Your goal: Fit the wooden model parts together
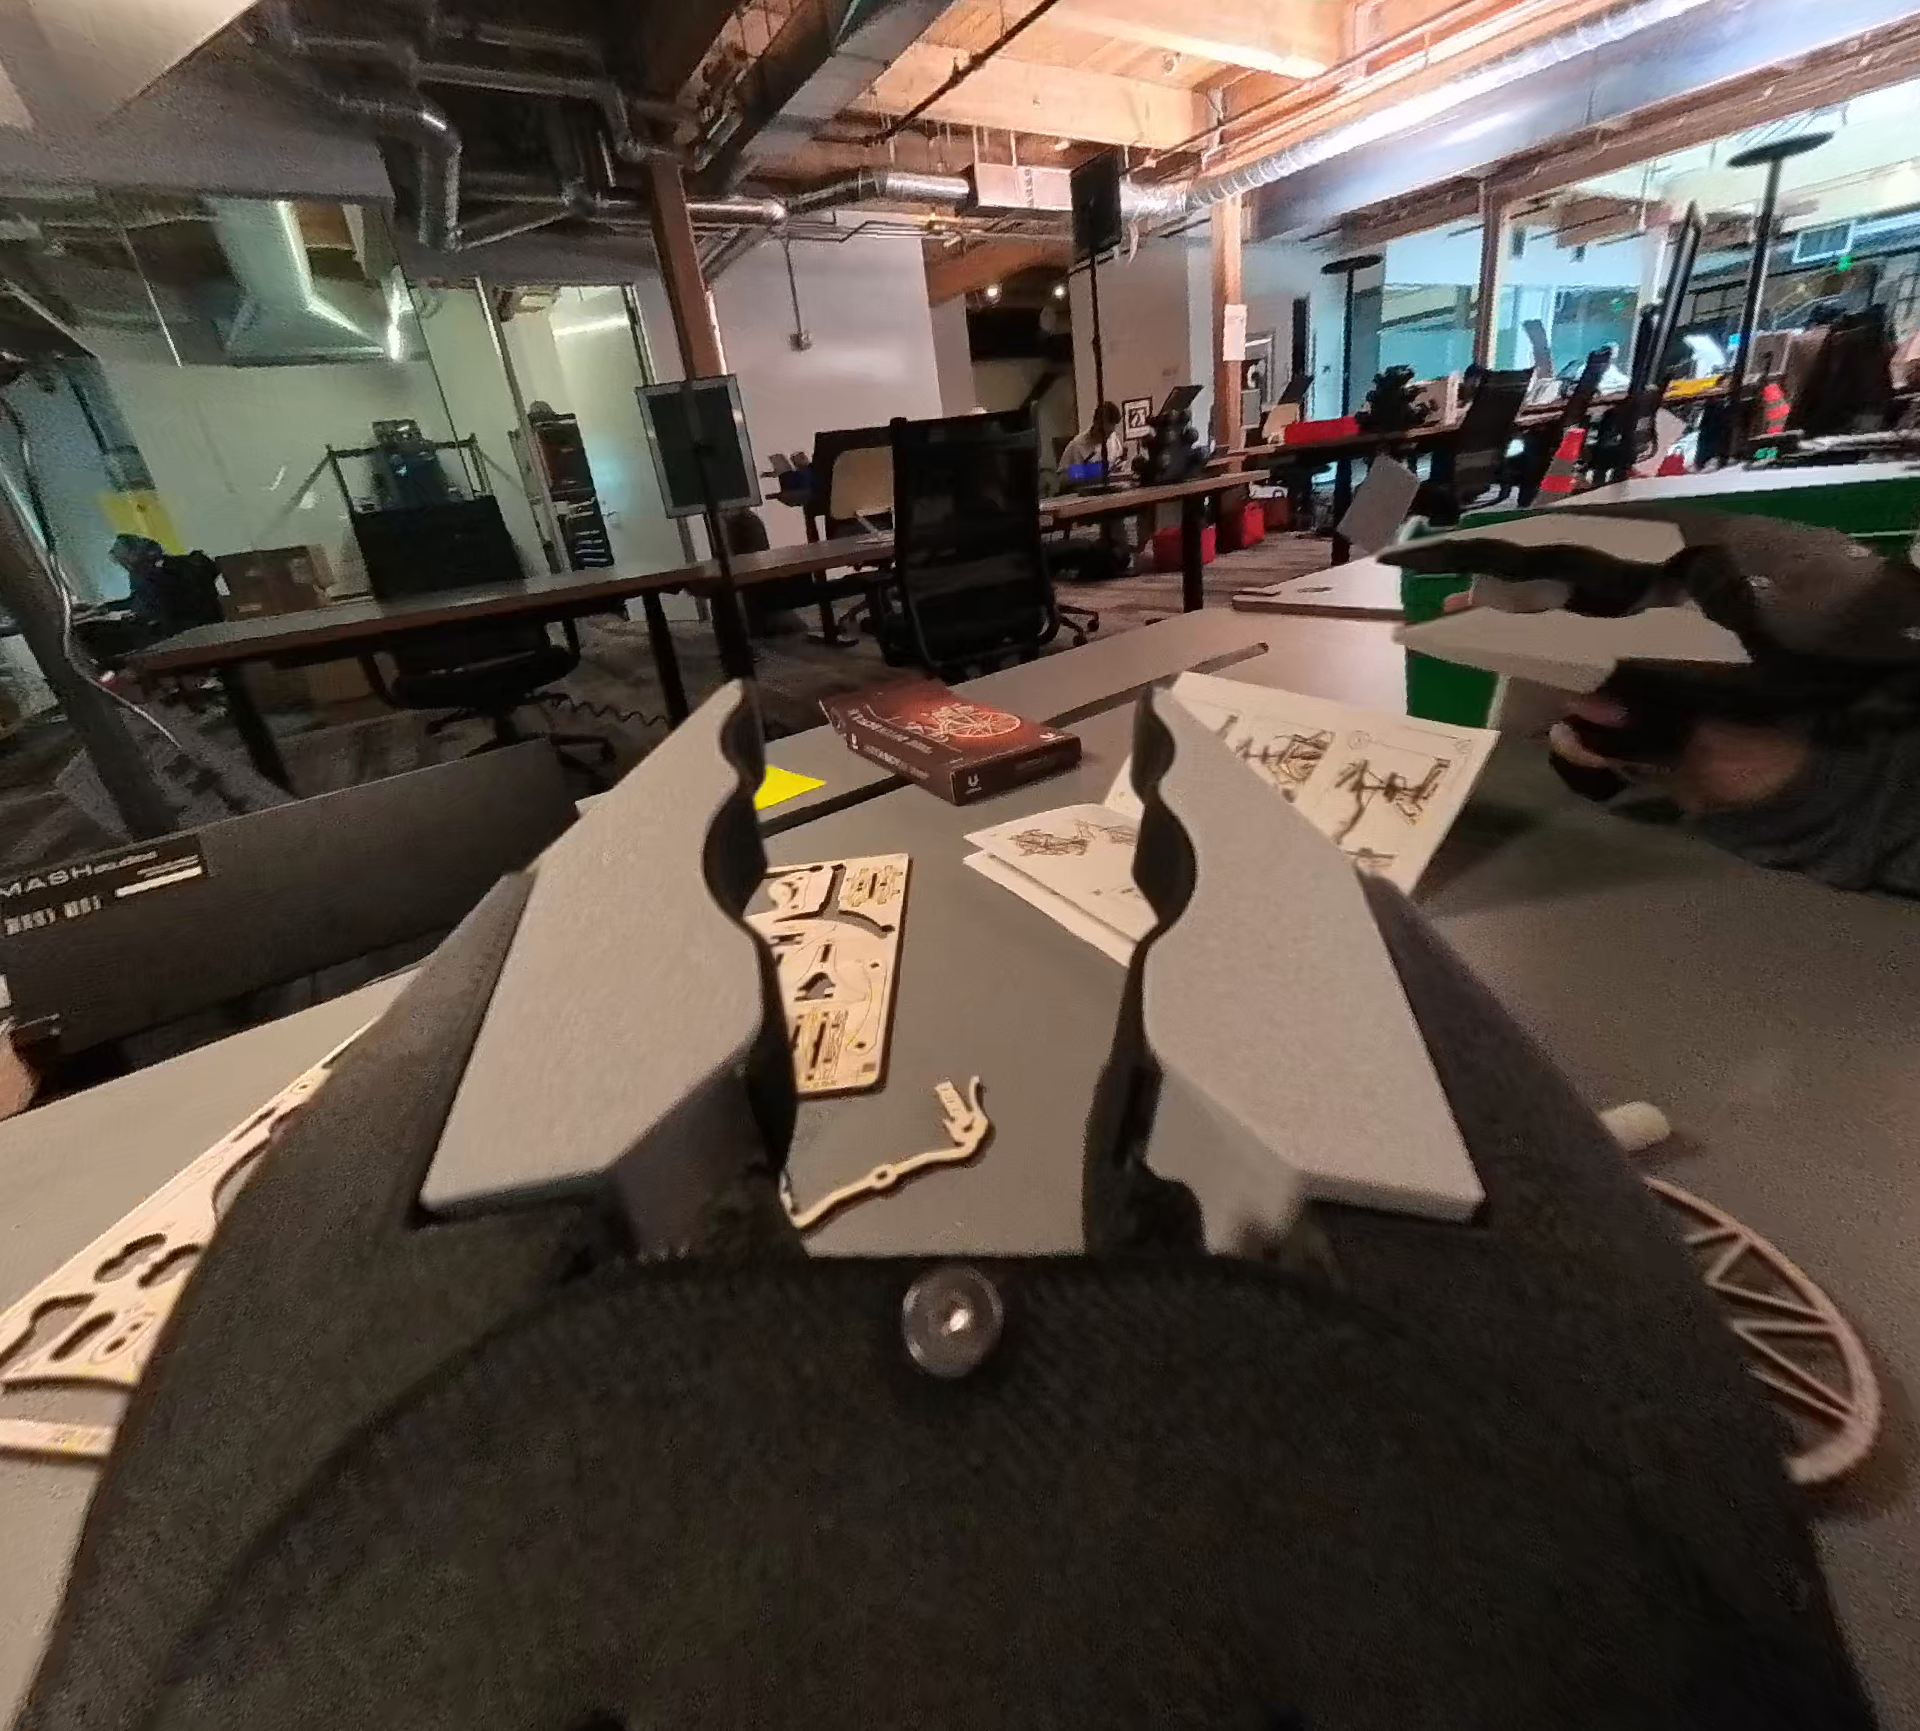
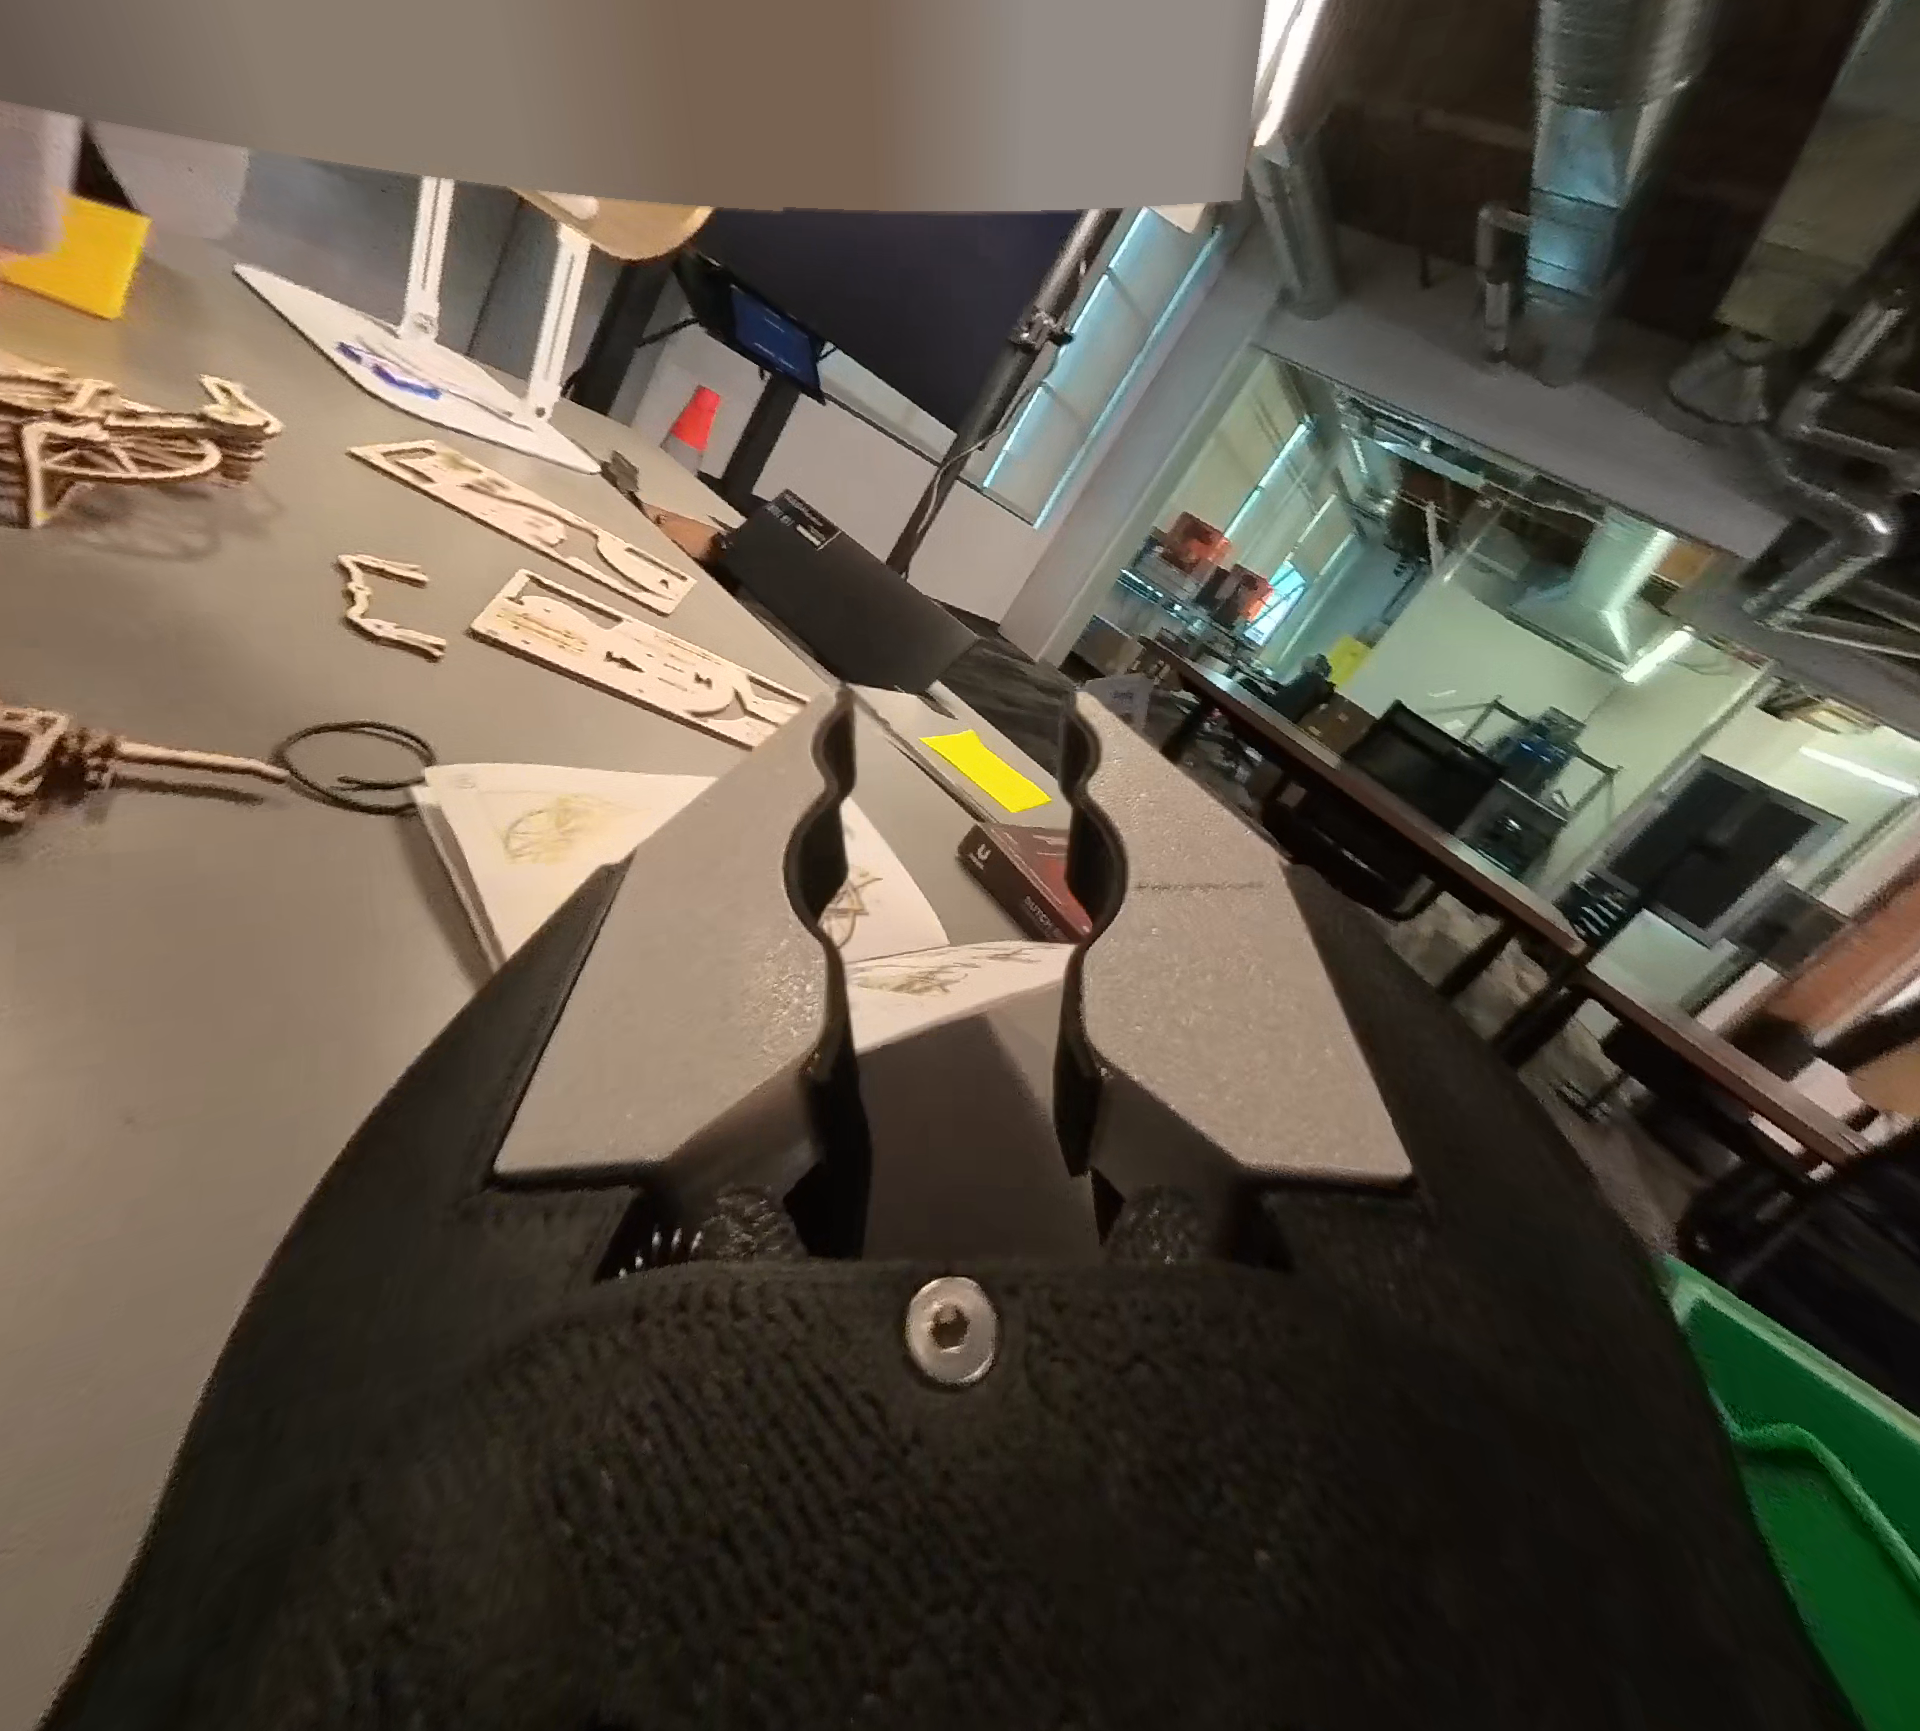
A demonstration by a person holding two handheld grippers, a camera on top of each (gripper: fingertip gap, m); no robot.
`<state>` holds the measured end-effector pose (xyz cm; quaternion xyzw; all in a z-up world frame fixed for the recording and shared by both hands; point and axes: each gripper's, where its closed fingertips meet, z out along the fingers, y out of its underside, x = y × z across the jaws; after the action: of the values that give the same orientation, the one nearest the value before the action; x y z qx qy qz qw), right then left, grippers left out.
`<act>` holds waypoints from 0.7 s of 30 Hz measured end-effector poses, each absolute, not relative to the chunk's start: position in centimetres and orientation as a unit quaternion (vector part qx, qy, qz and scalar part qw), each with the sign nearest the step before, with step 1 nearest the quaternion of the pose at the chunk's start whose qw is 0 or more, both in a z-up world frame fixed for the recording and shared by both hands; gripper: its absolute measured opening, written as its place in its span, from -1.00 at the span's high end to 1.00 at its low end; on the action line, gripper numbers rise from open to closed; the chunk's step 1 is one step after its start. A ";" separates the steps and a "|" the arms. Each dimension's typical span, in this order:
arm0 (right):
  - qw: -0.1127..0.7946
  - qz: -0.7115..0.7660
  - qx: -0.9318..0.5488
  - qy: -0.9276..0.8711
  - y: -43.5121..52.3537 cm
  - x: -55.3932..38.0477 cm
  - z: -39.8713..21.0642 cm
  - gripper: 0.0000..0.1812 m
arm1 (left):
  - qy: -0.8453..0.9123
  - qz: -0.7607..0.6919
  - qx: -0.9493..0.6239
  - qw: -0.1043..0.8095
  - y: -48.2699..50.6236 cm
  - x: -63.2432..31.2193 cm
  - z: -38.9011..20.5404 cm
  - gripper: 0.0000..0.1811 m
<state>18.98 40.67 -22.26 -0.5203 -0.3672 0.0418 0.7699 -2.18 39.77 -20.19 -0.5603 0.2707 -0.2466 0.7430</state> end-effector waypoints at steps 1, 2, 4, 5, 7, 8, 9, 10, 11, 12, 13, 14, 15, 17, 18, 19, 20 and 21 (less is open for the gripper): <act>0.765 0.037 -0.522 -0.376 40.6 18.8 -22.5 0.59 | 0.266 -0.255 -0.559 0.743 39.8 -2.2 -20.1 0.22; 0.758 0.026 -0.525 -0.385 40.5 18.6 -22.7 0.59 | 0.261 -0.263 -0.558 0.742 39.9 -2.3 -20.0 0.22; 0.735 0.005 -0.530 -0.423 40.1 17.1 -23.0 0.61 | 0.254 -0.257 -0.557 0.748 40.1 -3.1 -19.8 0.22; 0.719 0.007 -0.534 -0.445 39.8 15.9 -22.9 0.64 | 0.249 -0.242 -0.555 0.756 40.3 -3.9 -19.6 0.23; 0.691 0.062 -0.554 -0.460 39.4 12.1 -22.0 0.65 | 0.235 -0.208 -0.546 0.777 40.6 -5.9 -18.7 0.23; 0.668 0.103 -0.566 -0.472 39.0 9.6 -21.7 0.65 | 0.229 -0.192 -0.541 0.786 40.8 -6.9 -18.3 0.23; 0.638 0.132 -0.582 -0.486 38.8 7.2 -21.8 0.66 | 0.221 -0.178 -0.538 0.794 41.1 -7.8 -18.0 0.24; 0.598 0.152 -0.603 -0.506 38.8 4.8 -22.5 0.65 | 0.212 -0.167 -0.539 0.798 41.4 -8.6 -17.9 0.24; 0.546 0.171 -0.624 -0.532 38.5 2.6 -23.7 0.65 | 0.206 -0.163 -0.542 0.798 41.7 -9.1 -17.9 0.24; 0.494 0.173 -0.650 -0.551 38.8 0.9 -25.1 0.68 | 0.200 -0.165 -0.545 0.797 41.9 -9.4 -17.9 0.25; 0.455 0.154 -0.672 -0.564 39.7 -0.2 -26.6 0.68 | 0.196 -0.169 -0.546 0.797 42.0 -9.5 -18.0 0.25; 0.422 0.136 -0.684 -0.579 40.6 -1.0 -28.2 0.69 | 0.193 -0.173 -0.547 0.796 42.0 -9.5 -18.0 0.25; 0.394 0.128 -0.698 -0.585 41.5 -1.6 -29.5 0.72 | 0.192 -0.176 -0.547 0.795 42.1 -9.5 -18.0 0.25; 0.331 0.163 -0.727 -0.579 42.0 -2.8 -31.6 0.74 | 0.193 -0.178 -0.548 0.794 42.1 -9.4 -18.0 0.25; 0.308 0.191 -0.738 -0.569 42.1 -3.5 -32.0 0.73 | 0.192 -0.180 -0.548 0.794 42.1 -9.5 -17.9 0.25; 0.297 0.208 -0.743 -0.562 42.3 -3.9 -32.2 0.73 | 0.190 -0.183 -0.548 0.794 42.1 -9.5 -17.8 0.25; 0.285 0.206 -0.746 -0.565 42.5 -4.1 -32.6 0.73 | 0.187 -0.188 -0.548 0.793 42.1 -9.6 -17.8 0.25; 0.272 0.191 -0.749 -0.573 42.7 -4.0 -33.2 0.73 | 0.183 -0.191 -0.548 0.793 42.1 -9.7 -17.7 0.25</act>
<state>-3.97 42.71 -33.19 -0.7493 -0.5728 0.1911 0.2718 -9.72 42.09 -17.66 -0.5483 0.1835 -0.1914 0.7932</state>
